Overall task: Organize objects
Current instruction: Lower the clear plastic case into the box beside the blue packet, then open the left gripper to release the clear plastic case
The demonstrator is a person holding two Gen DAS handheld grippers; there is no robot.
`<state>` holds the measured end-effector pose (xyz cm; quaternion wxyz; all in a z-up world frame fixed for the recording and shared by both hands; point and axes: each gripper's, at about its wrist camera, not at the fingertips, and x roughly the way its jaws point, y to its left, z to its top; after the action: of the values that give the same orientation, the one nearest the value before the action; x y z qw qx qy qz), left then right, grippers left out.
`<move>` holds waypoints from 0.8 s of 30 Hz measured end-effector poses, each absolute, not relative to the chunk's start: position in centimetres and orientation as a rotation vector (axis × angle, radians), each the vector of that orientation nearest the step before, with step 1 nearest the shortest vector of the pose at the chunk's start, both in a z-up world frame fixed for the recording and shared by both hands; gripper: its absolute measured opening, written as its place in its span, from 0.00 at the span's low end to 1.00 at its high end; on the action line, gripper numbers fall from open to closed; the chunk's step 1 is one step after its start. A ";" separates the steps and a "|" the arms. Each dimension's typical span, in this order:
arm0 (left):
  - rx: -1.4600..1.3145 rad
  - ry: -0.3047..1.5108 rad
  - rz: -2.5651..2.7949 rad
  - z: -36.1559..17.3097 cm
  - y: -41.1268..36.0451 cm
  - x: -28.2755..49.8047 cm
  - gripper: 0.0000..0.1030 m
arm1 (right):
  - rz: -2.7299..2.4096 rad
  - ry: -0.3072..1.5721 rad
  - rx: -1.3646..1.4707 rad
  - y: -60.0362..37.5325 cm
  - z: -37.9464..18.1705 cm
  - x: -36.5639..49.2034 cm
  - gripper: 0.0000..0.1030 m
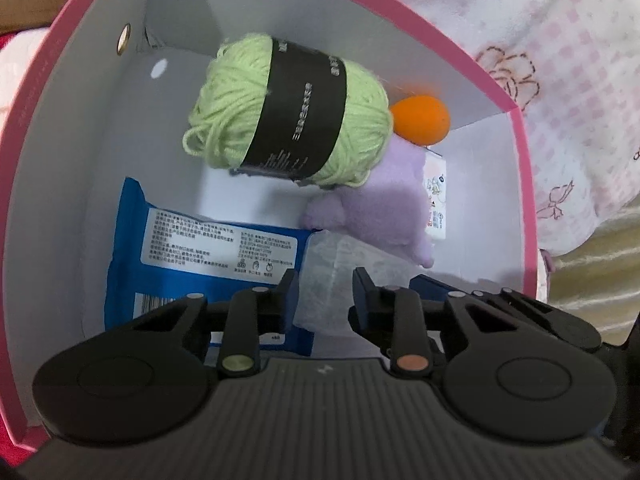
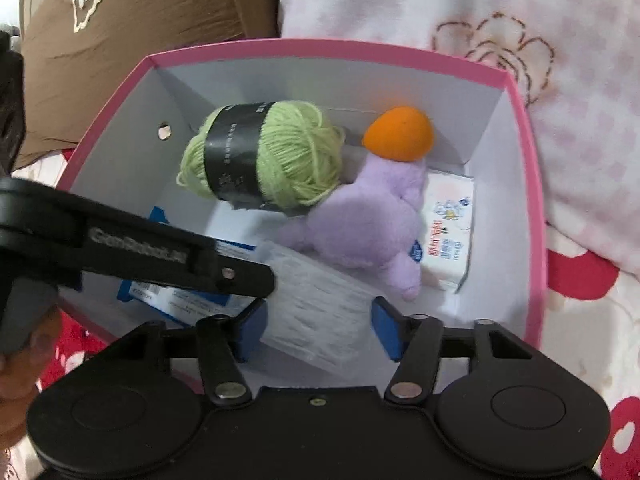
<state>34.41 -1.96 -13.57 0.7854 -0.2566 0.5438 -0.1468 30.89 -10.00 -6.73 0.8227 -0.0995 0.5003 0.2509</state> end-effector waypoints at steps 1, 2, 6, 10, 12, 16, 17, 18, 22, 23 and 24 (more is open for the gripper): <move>-0.547 1.164 -0.315 -13.5 -2.0 34.4 0.25 | 0.536 1.060 -0.210 -9.9 -6.7 30.9 0.54; -0.545 1.165 -0.315 -13.5 -2.3 34.5 0.24 | 0.539 1.053 -0.211 -9.9 -6.7 30.9 0.53; -0.530 1.160 -0.310 -13.3 -2.9 34.6 0.23 | 0.550 1.043 -0.224 -9.9 -6.7 30.9 0.53; -0.517 1.160 -0.312 -13.0 -3.2 34.5 0.23 | 0.563 1.052 -0.200 -10.3 -6.6 30.9 0.53; -0.485 1.148 -0.295 -12.5 -3.1 34.2 0.23 | 0.558 1.027 -0.189 -11.0 -6.0 30.5 0.53; -0.448 1.132 -0.294 -11.3 -2.3 33.3 0.23 | 0.571 0.954 -0.192 -12.1 -4.1 29.0 0.54; -0.442 1.128 -0.294 -11.0 -2.2 33.1 0.23 | 0.574 0.942 -0.191 -12.3 -3.7 28.6 0.54; -0.431 1.123 -0.291 -10.5 -2.1 32.7 0.23 | 0.573 0.927 -0.188 -12.4 -3.3 28.1 0.54; -0.395 1.091 -0.282 -8.3 -1.6 31.2 0.23 | 0.570 0.861 -0.179 -12.9 -1.6 26.4 0.57; -0.383 1.082 -0.284 -7.6 -1.5 30.7 0.23 | 0.571 0.847 -0.174 -13.1 -1.2 25.9 0.58; -0.371 1.073 -0.286 -7.0 -1.5 30.2 0.23 | 0.572 0.830 -0.166 -13.3 -0.8 25.4 0.58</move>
<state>30.24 -1.48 -7.01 0.8336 -0.1751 0.5062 -0.1349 25.40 -13.34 -0.79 0.8723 -0.0793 0.3974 0.2738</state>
